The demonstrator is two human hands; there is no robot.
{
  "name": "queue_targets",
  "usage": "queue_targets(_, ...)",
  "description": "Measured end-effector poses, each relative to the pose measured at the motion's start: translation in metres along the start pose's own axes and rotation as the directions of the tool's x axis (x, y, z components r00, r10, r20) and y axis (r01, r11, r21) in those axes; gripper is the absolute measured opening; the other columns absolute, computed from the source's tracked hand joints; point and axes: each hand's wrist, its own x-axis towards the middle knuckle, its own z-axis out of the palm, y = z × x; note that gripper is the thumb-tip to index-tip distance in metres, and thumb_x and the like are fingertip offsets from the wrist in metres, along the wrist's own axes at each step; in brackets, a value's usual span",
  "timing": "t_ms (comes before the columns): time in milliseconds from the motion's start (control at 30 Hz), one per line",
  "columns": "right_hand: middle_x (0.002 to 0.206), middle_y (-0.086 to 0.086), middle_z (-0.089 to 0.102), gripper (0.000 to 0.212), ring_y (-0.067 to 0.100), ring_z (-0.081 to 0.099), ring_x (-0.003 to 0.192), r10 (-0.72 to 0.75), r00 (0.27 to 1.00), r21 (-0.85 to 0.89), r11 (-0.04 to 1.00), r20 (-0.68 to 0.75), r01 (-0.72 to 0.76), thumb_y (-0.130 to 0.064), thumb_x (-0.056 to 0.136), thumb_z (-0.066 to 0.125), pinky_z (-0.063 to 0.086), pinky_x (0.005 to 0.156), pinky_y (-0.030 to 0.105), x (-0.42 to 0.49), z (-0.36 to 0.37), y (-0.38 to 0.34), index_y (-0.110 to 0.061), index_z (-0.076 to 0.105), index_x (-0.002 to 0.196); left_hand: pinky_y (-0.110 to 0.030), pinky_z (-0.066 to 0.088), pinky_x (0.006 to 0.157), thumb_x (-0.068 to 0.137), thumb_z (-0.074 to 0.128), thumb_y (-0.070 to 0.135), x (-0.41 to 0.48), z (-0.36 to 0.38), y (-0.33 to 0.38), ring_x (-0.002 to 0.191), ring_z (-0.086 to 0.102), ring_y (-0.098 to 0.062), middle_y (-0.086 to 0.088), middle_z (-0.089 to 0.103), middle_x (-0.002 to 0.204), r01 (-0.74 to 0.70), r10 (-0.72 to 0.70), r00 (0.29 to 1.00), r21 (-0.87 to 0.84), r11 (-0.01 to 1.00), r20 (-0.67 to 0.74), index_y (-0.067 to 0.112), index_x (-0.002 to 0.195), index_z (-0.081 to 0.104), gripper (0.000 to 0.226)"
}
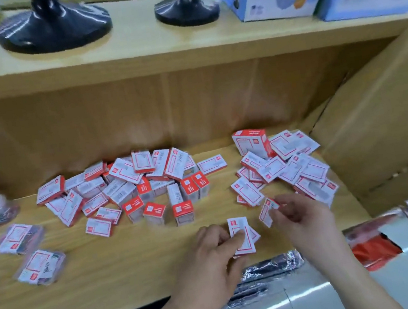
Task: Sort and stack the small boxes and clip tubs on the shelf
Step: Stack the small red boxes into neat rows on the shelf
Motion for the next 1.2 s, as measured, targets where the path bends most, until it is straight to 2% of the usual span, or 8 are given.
queue_targets(133, 0.068, -0.007, 0.068, 0.01, -0.011, 0.059, 0.063, 0.006, 1.0, -0.157, 0.988, -0.02, -0.009, -0.01, 0.087, 0.073, 0.04, 0.058, 0.005, 0.017, -0.027, 0.027, -0.016, 0.073, 0.095, -0.034, 0.053, 0.075, 0.091, 0.056, 0.05, 0.02, 0.033, 0.018, 0.096, 0.051, -0.012, 0.012, 0.051, 0.104, -0.036, 0.035, 0.998, 0.025, 0.999, 0.048, 0.035, 0.124, 0.063, 0.038)
queue_targets(267, 0.074, 0.001, 0.073, 0.012, 0.021, 0.069, 0.074, -0.053, 0.998, -0.34, 0.94, -0.041, 0.036, -0.026, 0.09, 0.071, 0.052, 0.064, 0.034, 0.026, -0.035, 0.05, -0.018, 0.07, 0.098, -0.037, 0.053, 0.078, 0.09, 0.062, 0.048, 0.029, 0.053, 0.027, 0.099, 0.052, -0.015, 0.01, 0.053, 0.109, -0.05, 0.048, 0.997, 0.026, 0.998, 0.062, 0.033, 0.129, 0.06, 0.042)
queue_targets(333, 0.075, 0.0, 0.073, 0.016, 0.027, 0.068, 0.076, -0.133, 0.986, -0.435, 0.897, -0.099, 0.077, -0.033, 0.09, 0.07, 0.052, 0.06, 0.037, 0.021, -0.041, 0.052, -0.022, 0.07, 0.102, -0.036, 0.053, 0.082, 0.09, 0.064, 0.042, 0.03, 0.055, 0.03, 0.102, 0.051, -0.015, 0.01, 0.052, 0.113, -0.059, 0.058, 0.993, 0.008, 0.998, 0.099, 0.033, 0.135, 0.057, 0.047)
queue_targets(667, 0.095, -0.014, 0.069, 0.013, 0.015, 0.069, 0.083, -0.225, 0.974, -0.398, 0.896, -0.028, 0.196, -0.035, 0.086, 0.072, 0.056, 0.063, 0.04, 0.002, -0.051, 0.043, -0.031, 0.072, 0.098, -0.038, 0.051, 0.089, 0.087, 0.069, 0.029, 0.059, 0.074, 0.055, 0.106, 0.054, -0.02, 0.006, 0.058, 0.117, -0.007, 0.007, 0.999, -0.014, 1.0, 0.032, 0.025, 0.133, 0.058, 0.048)
queue_targets(833, 0.092, -0.015, 0.064, 0.016, 0.014, 0.064, 0.082, -0.335, 0.942, -0.373, 0.871, 0.029, 0.321, -0.033, 0.082, 0.071, 0.054, 0.064, 0.035, -0.003, -0.032, 0.031, -0.029, 0.073, 0.097, -0.03, 0.051, 0.09, 0.091, 0.066, 0.025, 0.031, 0.036, 0.045, 0.11, 0.059, -0.01, 0.013, 0.058, 0.121, 0.034, -0.039, 0.999, -0.165, 0.986, -0.03, 0.025, 0.126, 0.064, 0.035)
queue_targets(1033, 0.104, -0.019, 0.062, 0.032, 0.006, 0.062, 0.091, -0.341, 0.921, -0.193, 0.906, 0.189, 0.376, -0.037, 0.079, 0.065, 0.056, 0.08, 0.03, 0.026, 0.037, -0.001, -0.026, 0.073, 0.108, -0.035, 0.052, 0.083, 0.086, 0.074, 0.017, 0.013, -0.041, -0.015, 0.1, 0.06, -0.014, 0.01, 0.061, 0.11, 0.182, -0.149, 0.917, 0.055, 0.982, -0.371, 0.02, 0.11, 0.072, 0.024)
queue_targets(1133, 0.114, -0.021, 0.056, 0.038, -0.001, 0.055, 0.104, -0.426, 0.87, -0.204, 0.855, 0.249, 0.477, -0.019, 0.082, 0.071, 0.04, 0.09, 0.009, 0.047, 0.07, -0.03, -0.029, 0.069, 0.118, -0.04, 0.05, 0.086, 0.082, 0.075, 0.028, 0.02, -0.064, -0.041, 0.107, 0.055, -0.021, 0.01, 0.062, 0.115, 0.221, -0.142, 0.942, 0.244, 0.944, -0.304, 0.022, 0.116, 0.07, 0.035)
queue_targets(1200, 0.121, -0.022, 0.051, 0.049, -0.002, 0.05, 0.111, -0.402, 0.86, -0.213, 0.853, 0.315, 0.477, -0.009, 0.083, 0.068, 0.038, 0.093, 0.011, 0.061, 0.086, -0.043, -0.034, 0.066, 0.125, -0.043, 0.049, 0.088, 0.078, 0.073, 0.034, 0.028, -0.07, -0.053, 0.112, 0.054, -0.021, 0.012, 0.063, 0.116, 0.179, -0.126, 0.973, 0.279, 0.944, -0.195, 0.027, 0.117, 0.068, 0.04)
